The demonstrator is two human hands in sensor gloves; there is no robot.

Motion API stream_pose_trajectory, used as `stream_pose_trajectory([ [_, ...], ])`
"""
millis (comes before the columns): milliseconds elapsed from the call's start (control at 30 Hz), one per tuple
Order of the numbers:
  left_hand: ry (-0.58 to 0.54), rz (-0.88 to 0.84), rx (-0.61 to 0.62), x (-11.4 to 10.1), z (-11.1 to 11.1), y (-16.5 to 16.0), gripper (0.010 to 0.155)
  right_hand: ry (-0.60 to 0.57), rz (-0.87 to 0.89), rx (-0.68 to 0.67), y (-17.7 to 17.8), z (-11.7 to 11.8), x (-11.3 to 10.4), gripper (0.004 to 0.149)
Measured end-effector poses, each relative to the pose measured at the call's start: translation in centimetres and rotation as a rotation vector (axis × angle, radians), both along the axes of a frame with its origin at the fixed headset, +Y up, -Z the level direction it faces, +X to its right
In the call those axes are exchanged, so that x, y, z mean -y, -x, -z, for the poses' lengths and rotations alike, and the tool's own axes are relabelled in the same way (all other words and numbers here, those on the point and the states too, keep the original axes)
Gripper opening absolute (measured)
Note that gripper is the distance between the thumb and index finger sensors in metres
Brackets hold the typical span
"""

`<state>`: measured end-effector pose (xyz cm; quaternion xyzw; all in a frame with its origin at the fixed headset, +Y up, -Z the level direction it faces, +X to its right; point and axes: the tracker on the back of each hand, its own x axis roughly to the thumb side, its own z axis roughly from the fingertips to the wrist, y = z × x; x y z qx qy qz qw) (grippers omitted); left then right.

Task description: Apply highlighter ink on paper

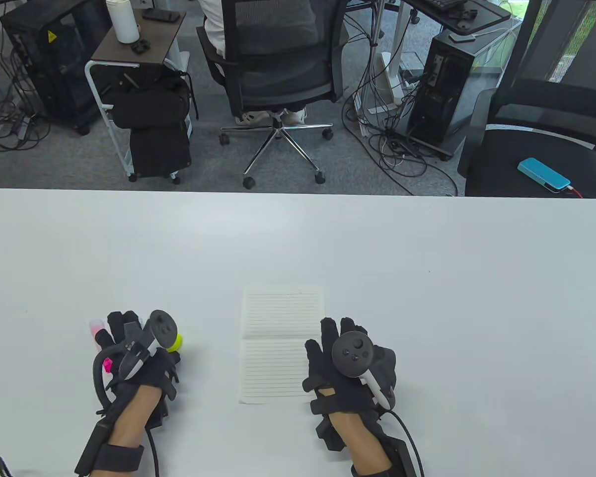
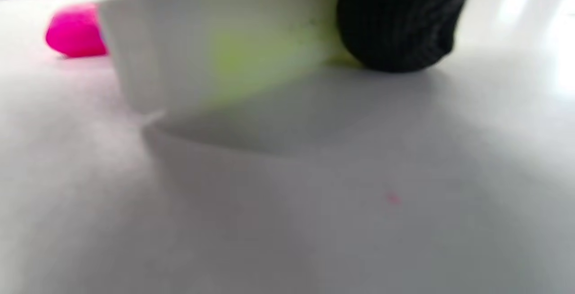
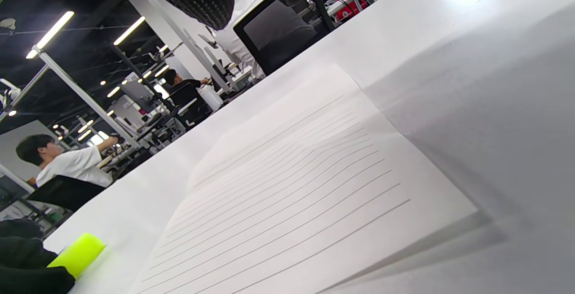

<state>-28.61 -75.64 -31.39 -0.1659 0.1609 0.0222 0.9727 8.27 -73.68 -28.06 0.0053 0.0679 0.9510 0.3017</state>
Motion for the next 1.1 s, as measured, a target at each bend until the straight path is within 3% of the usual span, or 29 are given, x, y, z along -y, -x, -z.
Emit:
stream_pose_trajectory([
  [100,-0.037,0.076,0.057,-0.4,-0.1,-0.6,0.056,-0.003,-0.008,-0.004,0.0,-0.1,0.0,0.061],
  [200,-0.215,0.056,0.104,-1.9,-1.0,-1.5,0.055,-0.03,0.02,-0.021,-0.1,-0.2,-0.4,0.061],
  [300,-0.556,-0.161,0.318,-4.8,-2.8,-2.8,0.053,-0.008,0.092,-0.088,-0.1,-0.3,-0.5,0.063],
  [367,-0.721,-0.472,0.405,-5.4,-3.8,-3.4,0.052,0.053,0.203,-0.171,0.3,-0.2,-0.2,0.068],
  [433,-0.621,-0.862,0.543,-4.8,-3.9,-4.3,0.051,0.084,0.324,-0.256,0.9,-0.3,0.1,0.075],
  [467,-0.541,-1.106,0.559,-4.2,-4.0,-5.1,0.051,0.09,0.385,-0.317,1.4,-0.3,0.2,0.078],
  [533,-0.541,-1.315,0.516,-3.4,-4.2,-6.2,0.051,0.099,0.476,-0.463,2.4,-0.3,0.2,0.081],
  [667,-0.412,-1.509,0.524,-2.1,-4.1,-8.0,0.052,0.183,0.682,-0.628,4.2,-0.5,1.0,0.078],
  [733,-0.357,-1.61,0.491,-1.4,-4.2,-8.5,0.052,0.167,0.669,-0.641,4.7,-0.5,1.0,0.072],
  [900,-0.348,-1.562,0.465,-1.3,-4.3,-8.4,0.052,0.153,0.558,-0.686,4.6,-0.3,0.7,0.07],
  [1100,-0.454,-1.349,0.453,-2.2,-4.2,-6.6,0.049,0.025,0.629,-0.634,3.2,0.1,-0.5,0.052],
])
